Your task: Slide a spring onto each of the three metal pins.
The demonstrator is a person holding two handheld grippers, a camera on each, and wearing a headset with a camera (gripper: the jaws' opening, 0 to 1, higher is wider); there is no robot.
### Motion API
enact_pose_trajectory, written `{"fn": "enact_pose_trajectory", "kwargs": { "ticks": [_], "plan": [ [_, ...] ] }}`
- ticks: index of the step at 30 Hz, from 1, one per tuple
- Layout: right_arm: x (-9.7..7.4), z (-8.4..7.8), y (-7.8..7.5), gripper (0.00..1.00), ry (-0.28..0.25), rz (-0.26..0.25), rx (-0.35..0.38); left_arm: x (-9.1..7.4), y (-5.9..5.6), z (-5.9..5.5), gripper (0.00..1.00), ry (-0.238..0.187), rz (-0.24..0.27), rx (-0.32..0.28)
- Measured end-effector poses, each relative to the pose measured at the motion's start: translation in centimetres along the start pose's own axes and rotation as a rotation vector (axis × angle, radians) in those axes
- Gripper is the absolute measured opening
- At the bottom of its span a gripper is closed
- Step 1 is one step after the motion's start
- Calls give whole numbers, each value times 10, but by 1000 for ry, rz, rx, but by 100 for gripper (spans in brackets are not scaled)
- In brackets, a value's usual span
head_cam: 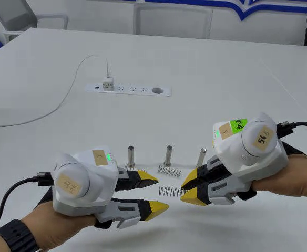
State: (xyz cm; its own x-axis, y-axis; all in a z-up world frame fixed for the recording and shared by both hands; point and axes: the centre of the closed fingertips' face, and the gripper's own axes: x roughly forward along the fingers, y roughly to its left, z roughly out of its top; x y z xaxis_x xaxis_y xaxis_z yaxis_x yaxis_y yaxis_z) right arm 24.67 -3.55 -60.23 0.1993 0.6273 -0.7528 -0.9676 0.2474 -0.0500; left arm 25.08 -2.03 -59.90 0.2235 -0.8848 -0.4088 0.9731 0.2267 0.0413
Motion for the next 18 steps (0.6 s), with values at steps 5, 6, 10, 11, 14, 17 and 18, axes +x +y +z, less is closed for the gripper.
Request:
{"fn": "enact_pose_trajectory", "kwargs": {
  "ticks": [5, 6, 10, 11, 14, 17, 18],
  "plan": [
    [1, 1, 5, 11, 7, 18, -19, 2, -4, 0, 24, 4, -14, 18],
    [1, 0, 6, 11, 13, 25, -25, 2, -5, 0, 23, 5, -17, 24],
    [1, 0, 8, 11, 18, 33, -34, 4, -7, -1, 17, 9, -27, 40],
    [1, 0, 8, 11, 17, 33, -34, 4, -7, -1, 16, 10, -29, 41],
    [1, 1, 10, 11, 20, 38, -37, 4, -8, -2, 14, 12, -30, 48],
    [-1, 4, 11, 11, 15, 40, -38, 4, -8, -3, 14, 16, -32, 54],
    [-3, 6, 11, 11, 7, 44, -36, 4, -8, -4, 13, 20, -32, 57]
  ]
}}
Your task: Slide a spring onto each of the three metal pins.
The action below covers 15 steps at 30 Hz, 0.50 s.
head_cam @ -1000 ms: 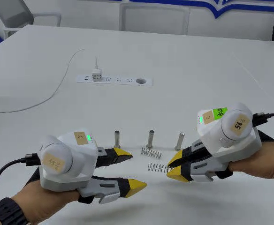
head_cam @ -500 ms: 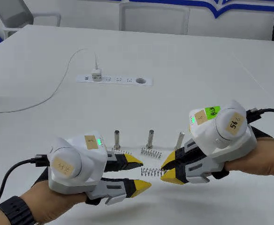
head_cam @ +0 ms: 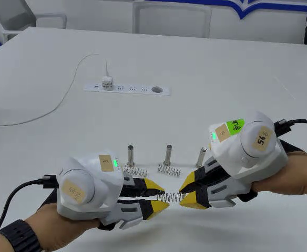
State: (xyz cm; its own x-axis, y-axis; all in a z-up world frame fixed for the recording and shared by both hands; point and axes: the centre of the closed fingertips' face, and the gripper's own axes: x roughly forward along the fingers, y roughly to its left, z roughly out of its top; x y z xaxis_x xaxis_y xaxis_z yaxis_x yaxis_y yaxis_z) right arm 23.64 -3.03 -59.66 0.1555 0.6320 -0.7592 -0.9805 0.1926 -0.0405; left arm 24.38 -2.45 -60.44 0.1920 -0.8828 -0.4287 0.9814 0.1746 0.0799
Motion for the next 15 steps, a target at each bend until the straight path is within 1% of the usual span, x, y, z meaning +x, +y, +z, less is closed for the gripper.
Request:
{"fn": "enact_pose_trajectory", "kwargs": {
  "ticks": [5, 8, 15],
  "plan": [
    [-5, 11, 1, 11, -26, 2, -1, 1, 0, -2, 12, 10, 1, 8],
    [-7, 20, 2, 11, -52, 3, -4, 2, -1, -2, 12, 14, -1, 12],
    [-7, 34, 3, 11, -83, -4, -20, 3, -3, -1, 12, 12, -4, 14]
  ]
}}
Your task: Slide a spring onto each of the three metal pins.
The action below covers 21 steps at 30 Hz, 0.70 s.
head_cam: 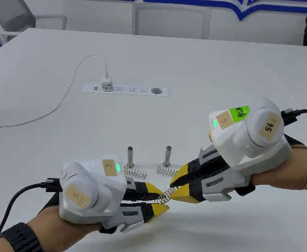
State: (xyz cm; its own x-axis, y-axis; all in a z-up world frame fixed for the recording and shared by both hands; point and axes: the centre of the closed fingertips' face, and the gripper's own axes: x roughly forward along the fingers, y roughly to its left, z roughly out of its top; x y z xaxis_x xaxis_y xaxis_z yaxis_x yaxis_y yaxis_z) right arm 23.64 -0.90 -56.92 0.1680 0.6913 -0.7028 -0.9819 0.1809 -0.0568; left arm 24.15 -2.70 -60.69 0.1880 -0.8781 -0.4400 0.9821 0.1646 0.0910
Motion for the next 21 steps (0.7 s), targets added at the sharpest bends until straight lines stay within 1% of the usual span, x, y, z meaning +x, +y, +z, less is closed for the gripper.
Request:
{"fn": "enact_pose_trajectory", "kwargs": {
  "ticks": [6, 12, 15, 19, 21],
  "plan": [
    [2, 8, 0, 11, -17, -4, -9, 1, -1, 1, 11, 0, 0, 2],
    [4, 16, 2, 11, -39, -1, -11, 3, -2, 6, 11, -7, 1, 4],
    [5, 17, 3, 12, -47, 0, -4, 3, -2, 7, 11, -13, 3, -1],
    [6, 15, 2, 14, -42, -2, 3, 2, -2, 10, 11, -35, 5, -24],
    [6, 13, 2, 14, -36, -7, 3, 3, -1, 9, 11, -30, 8, -23]
  ]
}}
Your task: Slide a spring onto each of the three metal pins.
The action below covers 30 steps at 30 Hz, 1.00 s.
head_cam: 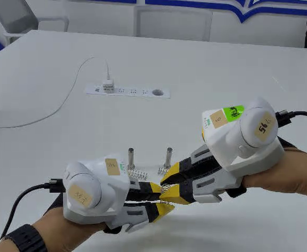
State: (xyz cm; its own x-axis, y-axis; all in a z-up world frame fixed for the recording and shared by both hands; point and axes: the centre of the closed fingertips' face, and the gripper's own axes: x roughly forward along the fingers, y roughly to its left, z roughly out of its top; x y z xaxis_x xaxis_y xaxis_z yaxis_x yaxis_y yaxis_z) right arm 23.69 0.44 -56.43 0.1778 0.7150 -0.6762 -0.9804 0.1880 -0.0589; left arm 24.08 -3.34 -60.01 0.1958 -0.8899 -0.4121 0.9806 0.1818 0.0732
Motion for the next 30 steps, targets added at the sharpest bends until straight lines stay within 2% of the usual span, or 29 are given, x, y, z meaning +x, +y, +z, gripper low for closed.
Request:
{"fn": "enact_pose_trajectory", "kwargs": {
  "ticks": [11, 20, 30],
  "plan": [
    [-1, -1, -2, 12, -12, -8, 8, 1, 2, -1, 11, -2, 3, -23],
    [0, -1, -6, 12, -10, -18, 22, 1, 5, -1, 12, -3, 17, -7],
    [-6, -3, -11, 12, -7, -41, 35, -7, 10, -3, 23, -20, 42, -41]
  ]
}}
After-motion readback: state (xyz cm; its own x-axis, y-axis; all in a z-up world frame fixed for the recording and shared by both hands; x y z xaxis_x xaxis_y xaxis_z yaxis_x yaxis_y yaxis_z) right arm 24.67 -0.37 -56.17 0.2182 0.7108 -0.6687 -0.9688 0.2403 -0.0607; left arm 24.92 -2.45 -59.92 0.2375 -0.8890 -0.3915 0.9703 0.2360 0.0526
